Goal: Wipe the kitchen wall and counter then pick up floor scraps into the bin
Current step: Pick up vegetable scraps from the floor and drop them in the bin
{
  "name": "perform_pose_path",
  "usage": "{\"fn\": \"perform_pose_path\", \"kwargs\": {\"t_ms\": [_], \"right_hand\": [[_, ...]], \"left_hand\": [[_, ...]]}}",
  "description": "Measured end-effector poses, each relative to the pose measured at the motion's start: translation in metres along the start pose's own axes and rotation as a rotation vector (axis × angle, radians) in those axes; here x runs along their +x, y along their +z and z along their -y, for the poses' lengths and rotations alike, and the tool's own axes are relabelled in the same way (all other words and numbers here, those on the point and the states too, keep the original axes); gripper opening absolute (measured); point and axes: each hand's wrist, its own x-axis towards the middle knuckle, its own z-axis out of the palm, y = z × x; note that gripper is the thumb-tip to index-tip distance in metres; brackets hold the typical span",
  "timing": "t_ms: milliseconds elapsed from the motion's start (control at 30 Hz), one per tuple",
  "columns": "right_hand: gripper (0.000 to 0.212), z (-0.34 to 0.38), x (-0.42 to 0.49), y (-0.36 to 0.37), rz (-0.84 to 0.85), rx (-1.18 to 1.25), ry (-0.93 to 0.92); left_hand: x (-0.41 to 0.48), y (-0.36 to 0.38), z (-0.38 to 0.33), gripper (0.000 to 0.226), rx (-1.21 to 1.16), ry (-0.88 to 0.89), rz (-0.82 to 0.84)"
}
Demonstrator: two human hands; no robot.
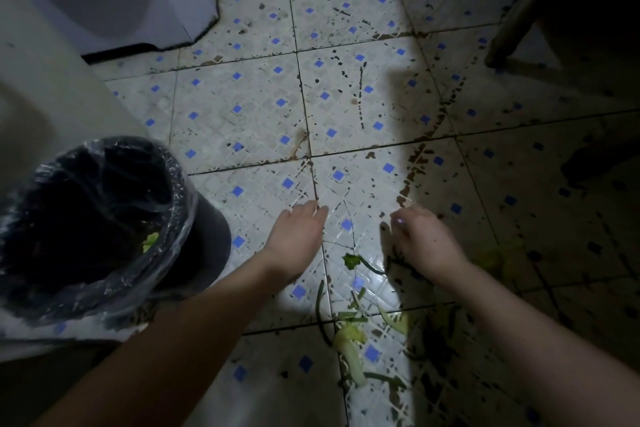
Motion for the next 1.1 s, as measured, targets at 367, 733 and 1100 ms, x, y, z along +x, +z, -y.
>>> {"fn": "perform_pose_path", "kwargs": {"t_ms": [367, 733, 1100], "right_hand": [[0.022, -0.027, -0.02, -0.016, -0.087, 0.043, 0.077], [0.017, -0.05, -0.037, -0.035, -0.038, 0.0, 0.074], [0.037, -0.056, -0.041, -0.035, -0.002, -0.009, 0.078]], "left_hand": [[-0.02, 0.022, -0.049, 0.027, -0.051, 0.215, 0.053], [-0.011, 0.019, -0.062, 0.05, -0.03, 0.169, 0.145], [-0.017, 0.02, -0.082, 0.056, -0.04, 0.316, 0.061]]}}
